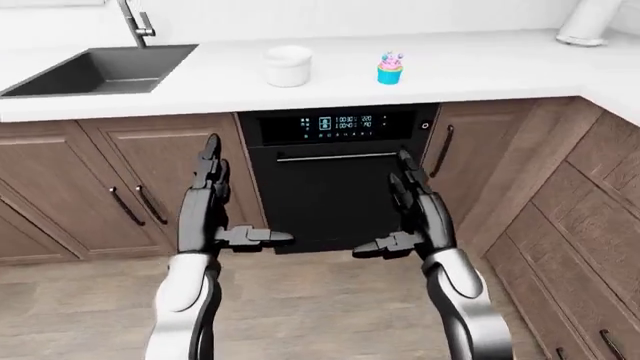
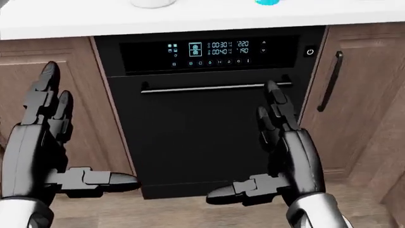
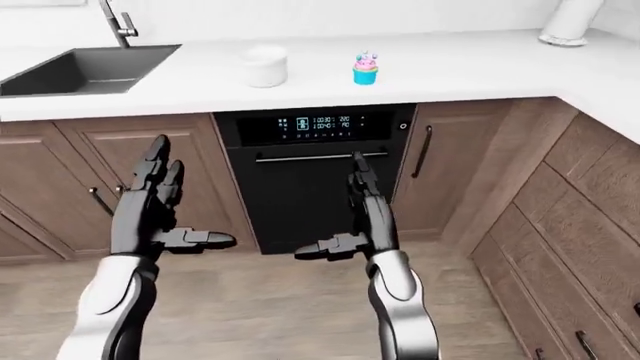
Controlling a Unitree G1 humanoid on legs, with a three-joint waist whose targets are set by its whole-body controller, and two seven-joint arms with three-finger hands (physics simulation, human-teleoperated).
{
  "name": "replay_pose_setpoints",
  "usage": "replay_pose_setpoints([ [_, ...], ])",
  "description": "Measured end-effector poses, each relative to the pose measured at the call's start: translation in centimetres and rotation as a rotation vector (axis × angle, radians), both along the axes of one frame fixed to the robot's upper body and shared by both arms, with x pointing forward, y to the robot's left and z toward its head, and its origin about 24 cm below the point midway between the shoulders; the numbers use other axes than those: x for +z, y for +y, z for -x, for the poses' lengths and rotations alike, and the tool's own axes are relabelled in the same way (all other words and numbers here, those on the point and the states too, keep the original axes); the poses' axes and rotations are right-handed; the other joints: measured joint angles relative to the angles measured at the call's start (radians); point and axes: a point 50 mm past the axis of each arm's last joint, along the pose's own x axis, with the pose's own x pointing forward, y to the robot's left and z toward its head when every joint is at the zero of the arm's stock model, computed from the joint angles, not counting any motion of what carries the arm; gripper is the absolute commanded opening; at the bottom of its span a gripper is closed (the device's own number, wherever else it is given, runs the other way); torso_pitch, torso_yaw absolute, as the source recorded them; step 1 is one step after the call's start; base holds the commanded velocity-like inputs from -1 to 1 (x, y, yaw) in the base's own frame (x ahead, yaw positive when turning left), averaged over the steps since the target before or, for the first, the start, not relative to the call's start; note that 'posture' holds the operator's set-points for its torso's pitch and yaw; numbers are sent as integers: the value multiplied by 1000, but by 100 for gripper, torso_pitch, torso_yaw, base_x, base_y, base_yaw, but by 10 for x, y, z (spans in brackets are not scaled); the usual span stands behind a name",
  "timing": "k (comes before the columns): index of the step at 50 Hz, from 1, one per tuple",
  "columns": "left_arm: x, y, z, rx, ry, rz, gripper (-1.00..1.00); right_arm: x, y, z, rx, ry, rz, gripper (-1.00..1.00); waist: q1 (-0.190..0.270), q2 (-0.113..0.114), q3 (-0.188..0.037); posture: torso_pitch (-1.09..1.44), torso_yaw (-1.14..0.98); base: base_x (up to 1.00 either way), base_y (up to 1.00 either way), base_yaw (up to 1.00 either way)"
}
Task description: Pick up the bowl with donut and place it on the tray. Pick up the cupcake and place it on the tray.
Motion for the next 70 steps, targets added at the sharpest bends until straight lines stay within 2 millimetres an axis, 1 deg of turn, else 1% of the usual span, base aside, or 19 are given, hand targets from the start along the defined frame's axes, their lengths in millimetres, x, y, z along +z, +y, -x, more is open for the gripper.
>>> replay_pose_setpoints([
  [2,10,-5,1,-22,-53,4,100,9,-5,0,-19,-49,5,100,-11,-53,16,0,0,0,0,0],
  [4,2,-12,1,-58,-25,18,100,1,-13,1,-53,-22,15,100,-22,-44,32,0,0,0,0,0],
  [8,-9,-8,0,-49,40,14,100,-8,-9,0,-48,32,14,100,-32,-34,18,0,0,0,0,0],
  [14,13,0,2,-19,-48,3,100,8,-4,1,-2,-32,-17,100,-42,-26,4,0,0,0,0,0],
  [19,22,7,1,-15,-55,7,100,23,-2,0,9,-53,-35,100,-54,-15,15,0,0,0,0,0],
  [22,26,12,1,-5,-48,13,100,35,-1,-4,10,-67,-32,100,-56,5,20,0,0,0,0,0],
  [25,30,18,-1,6,-51,12,100,49,0,-8,8,-87,-38,100,-55,47,4,0,0,0,0,0],
  [28,30,25,-1,34,-38,13,100,57,6,-9,31,-83,-33,100,-38,19,1,0,0,0,0,0],
  [33,41,32,-1,54,-56,16,100,70,9,-13,47,-95,-30,100,-19,-7,-5,0,0,0,0,0],
  [42,52,32,3,45,-72,21,100,76,10,-12,43,-90,-30,100,-19,3,8,0,0,16,0,0],
  [45,60,28,3,26,-113,12,100,83,7,-11,33,-127,-36,100,-18,-34,0,0,0,33,0,0],
  [47,58,22,3,-1,-109,16,100,82,2,-11,11,-129,-38,100,-27,-19,14,0,0,38,0,0],
  [49,52,19,1,-17,-80,17,100,77,0,-12,-4,-106,-38,100,-30,-32,20,0,0,48,0,0],
  [51,49,21,0,-13,-63,19,100,77,1,-12,-1,-101,-38,100,-28,-28,21,0,0,49,0,0],
  [57,54,22,1,-3,-88,13,100,81,3,-10,15,-125,-43,100,-43,26,21,0,0,49,0,0],
  [60,56,21,3,-7,-99,10,100,83,4,-10,17,-130,-41,100,-49,76,10,0,0,49,0,0],
  [63,51,28,2,23,-72,13,100,78,11,-11,49,-103,-45,100,-27,73,27,0,0,48,0,0],
  [65,47,31,1,39,-52,15,100,76,13,-11,63,-87,-41,100,-19,74,21,0,0,50,0,0],
  [70,54,30,3,31,-86,10,100,86,11,-8,51,-136,-43,100,-4,27,11,0,0,49,0,0],
])
